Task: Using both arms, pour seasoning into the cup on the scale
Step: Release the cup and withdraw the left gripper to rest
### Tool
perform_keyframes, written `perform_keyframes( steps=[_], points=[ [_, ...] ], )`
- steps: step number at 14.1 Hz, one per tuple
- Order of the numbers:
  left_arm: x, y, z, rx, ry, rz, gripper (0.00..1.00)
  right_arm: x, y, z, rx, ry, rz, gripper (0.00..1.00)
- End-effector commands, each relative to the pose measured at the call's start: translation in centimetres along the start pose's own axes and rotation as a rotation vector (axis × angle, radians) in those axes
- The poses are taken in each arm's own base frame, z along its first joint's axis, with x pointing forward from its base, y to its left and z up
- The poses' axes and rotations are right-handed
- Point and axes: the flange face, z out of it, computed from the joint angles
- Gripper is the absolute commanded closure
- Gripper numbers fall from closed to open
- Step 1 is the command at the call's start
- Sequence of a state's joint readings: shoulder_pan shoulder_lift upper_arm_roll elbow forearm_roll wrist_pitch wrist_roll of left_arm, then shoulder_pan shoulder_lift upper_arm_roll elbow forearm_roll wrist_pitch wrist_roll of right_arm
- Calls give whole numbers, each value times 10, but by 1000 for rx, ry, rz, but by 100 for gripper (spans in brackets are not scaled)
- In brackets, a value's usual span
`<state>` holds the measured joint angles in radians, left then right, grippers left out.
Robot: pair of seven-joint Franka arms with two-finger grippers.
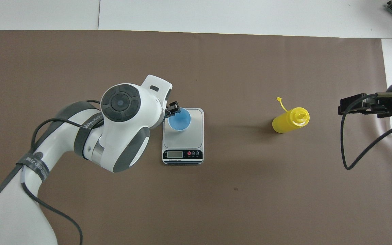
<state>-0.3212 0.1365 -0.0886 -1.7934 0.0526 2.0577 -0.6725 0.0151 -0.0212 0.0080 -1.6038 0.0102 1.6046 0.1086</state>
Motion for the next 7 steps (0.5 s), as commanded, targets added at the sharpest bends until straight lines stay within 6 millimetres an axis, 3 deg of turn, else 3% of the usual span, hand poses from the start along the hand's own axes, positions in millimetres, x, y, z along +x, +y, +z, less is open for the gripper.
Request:
perform_keyframes(
  steps=[1,7],
  points=[
    [11,-44,-26,47,-20,100,0,-8,3,-1,-10,-4,18,0],
    [31,-124,-48,61,-98,305,0,-5,16,-1,-9,4,41,0]
  ],
)
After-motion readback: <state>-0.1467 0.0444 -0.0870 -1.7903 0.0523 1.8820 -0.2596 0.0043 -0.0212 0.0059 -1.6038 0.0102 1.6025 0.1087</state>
